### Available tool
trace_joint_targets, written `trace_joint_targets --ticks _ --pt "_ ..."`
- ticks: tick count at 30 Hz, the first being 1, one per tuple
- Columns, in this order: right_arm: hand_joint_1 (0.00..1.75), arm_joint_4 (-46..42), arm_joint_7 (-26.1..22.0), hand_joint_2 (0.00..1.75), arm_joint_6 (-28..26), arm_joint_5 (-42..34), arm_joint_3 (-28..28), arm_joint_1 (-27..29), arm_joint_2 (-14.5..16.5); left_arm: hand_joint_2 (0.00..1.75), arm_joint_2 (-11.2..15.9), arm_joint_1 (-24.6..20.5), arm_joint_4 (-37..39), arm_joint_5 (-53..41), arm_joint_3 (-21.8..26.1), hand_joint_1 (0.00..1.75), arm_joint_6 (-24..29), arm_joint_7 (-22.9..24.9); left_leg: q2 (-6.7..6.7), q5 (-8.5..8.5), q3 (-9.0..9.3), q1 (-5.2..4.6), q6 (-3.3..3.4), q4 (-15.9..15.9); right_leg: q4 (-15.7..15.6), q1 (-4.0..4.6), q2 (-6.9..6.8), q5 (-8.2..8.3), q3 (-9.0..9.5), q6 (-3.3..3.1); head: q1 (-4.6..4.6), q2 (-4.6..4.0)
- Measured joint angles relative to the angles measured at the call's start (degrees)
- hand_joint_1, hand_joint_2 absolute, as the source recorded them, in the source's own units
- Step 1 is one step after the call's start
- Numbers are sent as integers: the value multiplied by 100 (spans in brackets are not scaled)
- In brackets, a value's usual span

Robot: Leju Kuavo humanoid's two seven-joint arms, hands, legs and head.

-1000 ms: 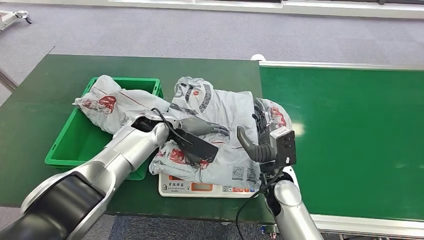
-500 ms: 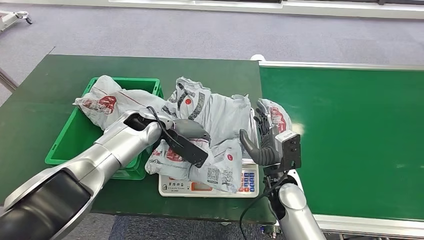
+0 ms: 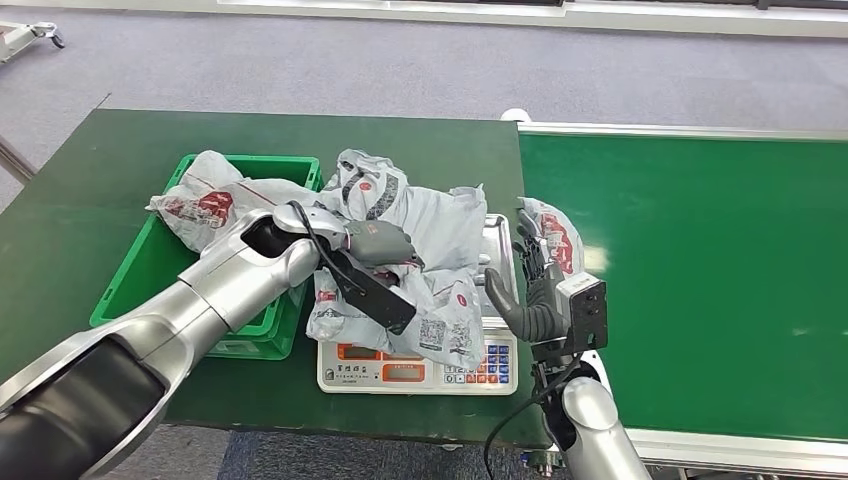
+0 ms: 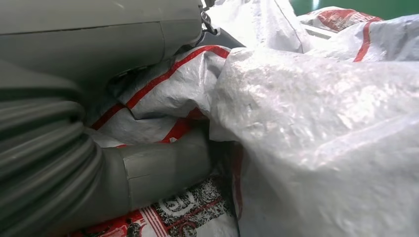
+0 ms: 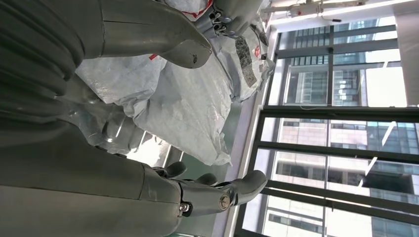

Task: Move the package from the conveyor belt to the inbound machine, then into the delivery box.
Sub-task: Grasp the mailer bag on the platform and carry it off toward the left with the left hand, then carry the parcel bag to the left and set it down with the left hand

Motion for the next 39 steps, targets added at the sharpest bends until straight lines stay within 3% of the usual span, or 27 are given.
trace_joint_targets --ticks 10,13,27,31,39 --pt "0 0 0 175 0 1 0 2 -20 175 30 0 -55 2 -60 175 4 1 0 0 0 0 0 0 0 0 0 0 0 0 0 0" --pt "0 -12 -24 175 -29 14 -1 17 -22 175 47 -8 -116 2 -85 175 229 68 0 0 0 0 0 0 0 0 0 0 -1 0 0 0" --pt "0 -326 -110 175 106 163 -188 209 44 175 475 -591 -1746 -305 -126 175 1577 1362 -4 1 -6 0 -1 -1 1 0 -2 0 -2 0 0 0" --pt "0 -330 -48 175 165 334 -330 217 95 175 624 -583 -1528 -375 55 175 2152 1491 2 3 -3 0 -4 -2 5 0 1 2 -3 -4 1 0" --pt "0 -333 9 175 176 565 -558 331 145 175 981 -295 -213 -387 1021 175 3101 1402 12 11 -3 1 -17 -5 18 7 13 1 -14 -14 -1 0"
